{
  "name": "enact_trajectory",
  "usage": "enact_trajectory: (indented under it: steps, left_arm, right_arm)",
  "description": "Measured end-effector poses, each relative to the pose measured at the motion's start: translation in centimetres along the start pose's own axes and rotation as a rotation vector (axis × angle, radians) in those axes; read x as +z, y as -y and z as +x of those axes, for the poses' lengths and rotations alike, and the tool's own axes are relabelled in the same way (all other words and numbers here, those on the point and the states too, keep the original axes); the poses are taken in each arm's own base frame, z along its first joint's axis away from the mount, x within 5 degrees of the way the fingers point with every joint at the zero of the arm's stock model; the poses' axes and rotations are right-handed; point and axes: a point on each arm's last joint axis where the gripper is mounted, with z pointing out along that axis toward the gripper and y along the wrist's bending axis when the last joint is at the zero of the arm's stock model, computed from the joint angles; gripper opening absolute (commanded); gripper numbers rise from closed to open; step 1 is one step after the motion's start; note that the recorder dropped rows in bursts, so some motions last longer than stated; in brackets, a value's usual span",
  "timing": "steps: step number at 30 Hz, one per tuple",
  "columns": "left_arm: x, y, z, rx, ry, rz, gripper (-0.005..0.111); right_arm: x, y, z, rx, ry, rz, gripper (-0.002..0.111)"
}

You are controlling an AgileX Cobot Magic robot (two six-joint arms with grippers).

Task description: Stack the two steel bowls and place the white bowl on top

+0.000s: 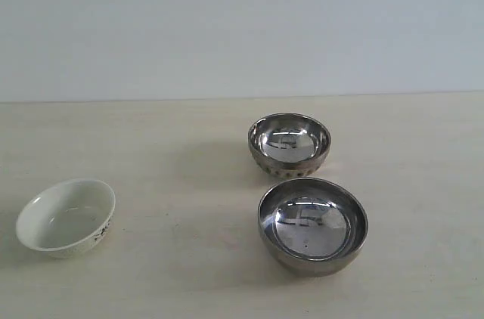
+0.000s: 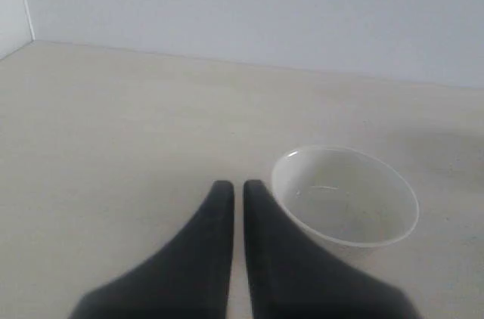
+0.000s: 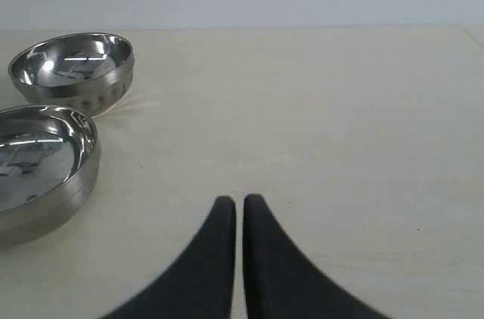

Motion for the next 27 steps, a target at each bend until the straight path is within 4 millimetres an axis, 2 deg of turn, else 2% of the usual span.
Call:
enact_trajectory:
  steps: [7, 16, 18, 22, 25, 27]
  left_arm:
    - [0.0, 0.0, 0.0, 0.0, 0.0, 0.0, 0.004]
    - [0.0, 0.0, 0.0, 0.0, 0.0, 0.0, 0.004]
    - [0.0, 0.0, 0.0, 0.0, 0.0, 0.0, 0.004]
    - [0.0, 0.0, 0.0, 0.0, 0.0, 0.0, 0.004]
    - [0.0, 0.0, 0.0, 0.0, 0.0, 0.0, 0.004]
    - [0.0, 0.0, 0.0, 0.0, 0.0, 0.0, 0.004]
  right_arm:
    - [0.0, 0.0, 0.0, 0.002, -0.002, 0.0, 0.0]
    - [0.0, -0.2, 0.3, 0.11, -0.031, -0.016, 0.0]
    - [0.0, -0.4, 0.3, 0.254, -0.043, -0.04, 0.0]
    - [-0.1, -1.4, 0.1, 0.788, -0.074, -0.135, 0.0]
    - [-0.2, -1.7, 0.0, 1.008, -0.095, -0.175, 0.0]
    - [-0.2, -1.8, 0.0, 1.059, -0.101, -0.183, 0.0]
